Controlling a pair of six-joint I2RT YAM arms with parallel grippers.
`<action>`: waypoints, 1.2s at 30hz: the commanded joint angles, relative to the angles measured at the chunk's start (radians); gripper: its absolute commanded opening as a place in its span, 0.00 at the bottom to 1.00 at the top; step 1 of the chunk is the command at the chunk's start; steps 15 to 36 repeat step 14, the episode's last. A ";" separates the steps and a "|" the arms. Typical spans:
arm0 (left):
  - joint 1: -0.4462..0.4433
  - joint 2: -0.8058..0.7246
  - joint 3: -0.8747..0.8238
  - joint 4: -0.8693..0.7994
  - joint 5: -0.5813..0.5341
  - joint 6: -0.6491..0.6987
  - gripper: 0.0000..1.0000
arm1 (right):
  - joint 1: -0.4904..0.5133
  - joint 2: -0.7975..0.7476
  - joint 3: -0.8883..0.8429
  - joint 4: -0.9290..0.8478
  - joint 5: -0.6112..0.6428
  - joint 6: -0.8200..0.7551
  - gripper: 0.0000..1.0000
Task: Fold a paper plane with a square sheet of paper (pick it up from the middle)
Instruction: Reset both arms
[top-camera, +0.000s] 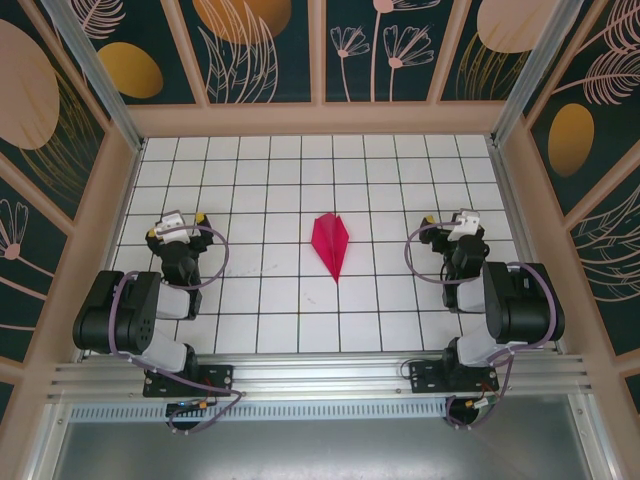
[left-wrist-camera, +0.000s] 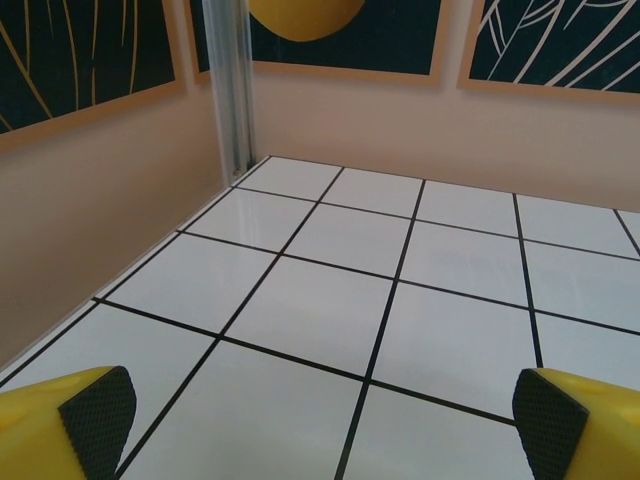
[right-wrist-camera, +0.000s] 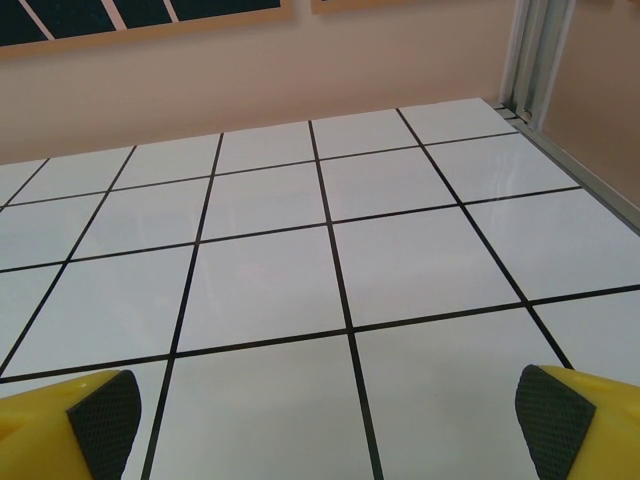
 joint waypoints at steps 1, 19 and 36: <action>0.007 -0.006 0.001 0.049 0.018 -0.018 0.98 | -0.004 0.006 0.013 0.048 -0.020 0.012 0.99; 0.007 -0.004 0.003 0.046 0.028 -0.016 0.98 | -0.004 0.006 0.014 0.046 -0.021 0.011 0.99; 0.007 -0.004 0.003 0.046 0.028 -0.016 0.98 | -0.004 0.006 0.014 0.046 -0.021 0.011 0.99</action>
